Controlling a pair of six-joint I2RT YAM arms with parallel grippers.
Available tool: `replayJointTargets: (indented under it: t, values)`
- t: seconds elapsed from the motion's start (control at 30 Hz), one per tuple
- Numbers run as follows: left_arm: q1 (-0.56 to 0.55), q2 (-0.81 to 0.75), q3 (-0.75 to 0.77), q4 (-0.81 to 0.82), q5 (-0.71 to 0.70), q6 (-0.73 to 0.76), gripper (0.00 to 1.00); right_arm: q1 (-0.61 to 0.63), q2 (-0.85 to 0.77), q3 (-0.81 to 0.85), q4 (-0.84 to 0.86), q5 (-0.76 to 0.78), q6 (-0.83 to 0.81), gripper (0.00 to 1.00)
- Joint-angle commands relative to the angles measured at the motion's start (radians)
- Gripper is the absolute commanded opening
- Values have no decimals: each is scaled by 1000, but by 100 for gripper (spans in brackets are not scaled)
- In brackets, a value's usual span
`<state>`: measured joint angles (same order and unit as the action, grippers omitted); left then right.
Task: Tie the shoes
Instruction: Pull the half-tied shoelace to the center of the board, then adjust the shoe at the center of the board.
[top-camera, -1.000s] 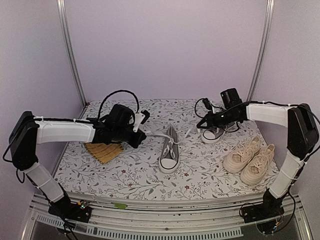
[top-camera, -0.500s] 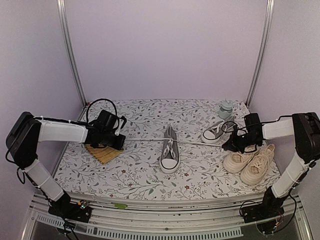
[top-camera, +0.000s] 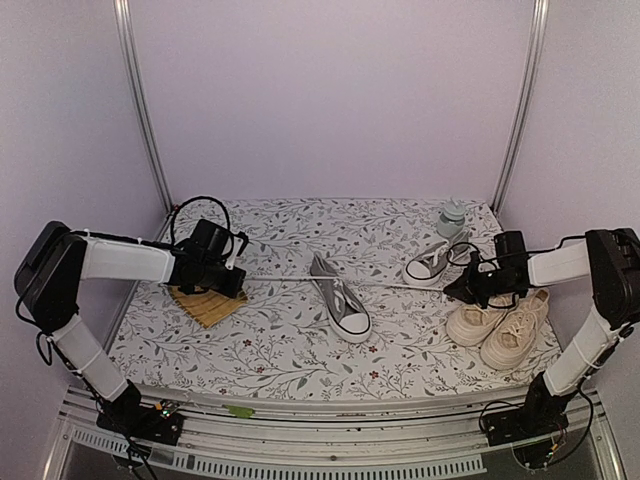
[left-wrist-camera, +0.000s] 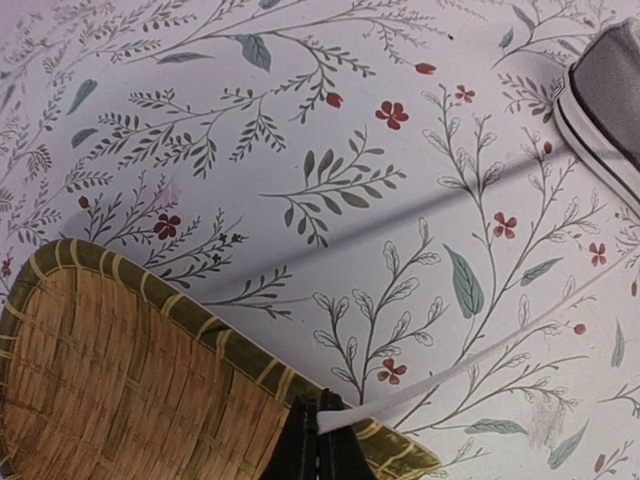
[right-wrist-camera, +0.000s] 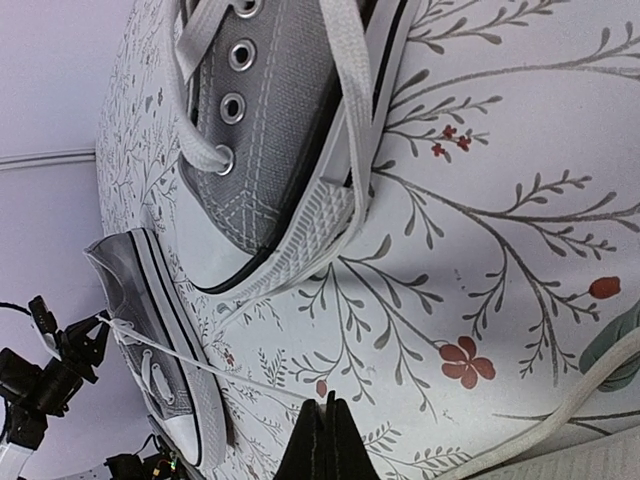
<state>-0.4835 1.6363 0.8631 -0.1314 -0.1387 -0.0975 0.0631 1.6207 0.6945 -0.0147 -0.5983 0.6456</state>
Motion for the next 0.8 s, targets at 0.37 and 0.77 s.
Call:
replayJointTargets:
  t: [0.37, 0.77]
  values:
    - [-168, -31, 89, 6, -49, 62, 0, 454, 230, 373, -161, 32, -326, 1]
    - [-281, -99, 149, 114, -51, 155, 0, 553, 298, 428, -182, -59, -396, 1]
